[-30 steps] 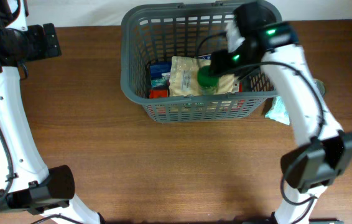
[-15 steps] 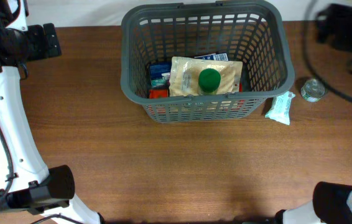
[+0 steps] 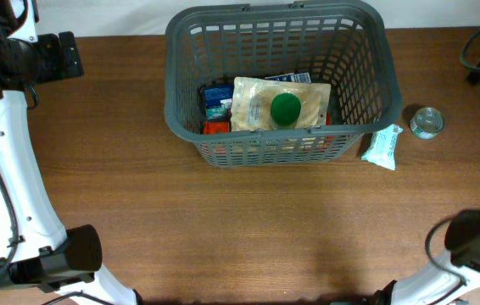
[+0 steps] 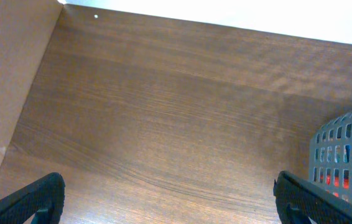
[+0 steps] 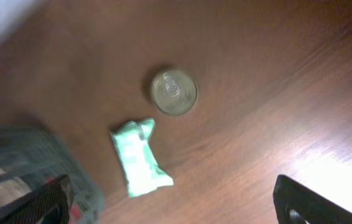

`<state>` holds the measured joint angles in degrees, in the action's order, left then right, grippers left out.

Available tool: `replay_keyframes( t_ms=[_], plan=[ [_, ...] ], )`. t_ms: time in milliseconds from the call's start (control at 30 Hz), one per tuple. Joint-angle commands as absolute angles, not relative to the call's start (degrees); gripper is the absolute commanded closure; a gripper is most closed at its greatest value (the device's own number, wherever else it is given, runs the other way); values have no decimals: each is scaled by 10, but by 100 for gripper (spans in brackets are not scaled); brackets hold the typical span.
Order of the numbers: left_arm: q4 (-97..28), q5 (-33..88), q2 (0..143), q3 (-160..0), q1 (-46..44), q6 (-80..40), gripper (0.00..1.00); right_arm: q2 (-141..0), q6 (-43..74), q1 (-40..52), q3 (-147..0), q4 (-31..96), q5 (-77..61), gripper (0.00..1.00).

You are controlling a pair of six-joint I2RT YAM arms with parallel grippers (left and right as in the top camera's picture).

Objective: Pack container
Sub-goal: 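Release the jar and move the right gripper to the tuna tin, then lower the right gripper over the tuna tin and grasp it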

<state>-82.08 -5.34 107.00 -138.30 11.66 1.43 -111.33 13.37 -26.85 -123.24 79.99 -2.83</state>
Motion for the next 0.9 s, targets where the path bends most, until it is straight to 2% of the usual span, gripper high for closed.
replay_keyframes(
  t_ms=[0, 133, 400, 867],
  plan=[
    [-821, -48, 1072, -1381, 118, 6, 1, -1160, 147, -270, -1197, 785, -32, 3],
    [-821, -48, 1072, -1381, 118, 6, 1, -1220, 146, -270, -1189, 765, -31, 0],
    [-821, -48, 1072, -1381, 118, 6, 1, -1303, 140, -270, -1189, 726, -32, 1],
    [-821, -48, 1072, -1381, 118, 6, 1, -1325, 140, -239, -1189, 627, -53, 0]
  ],
)
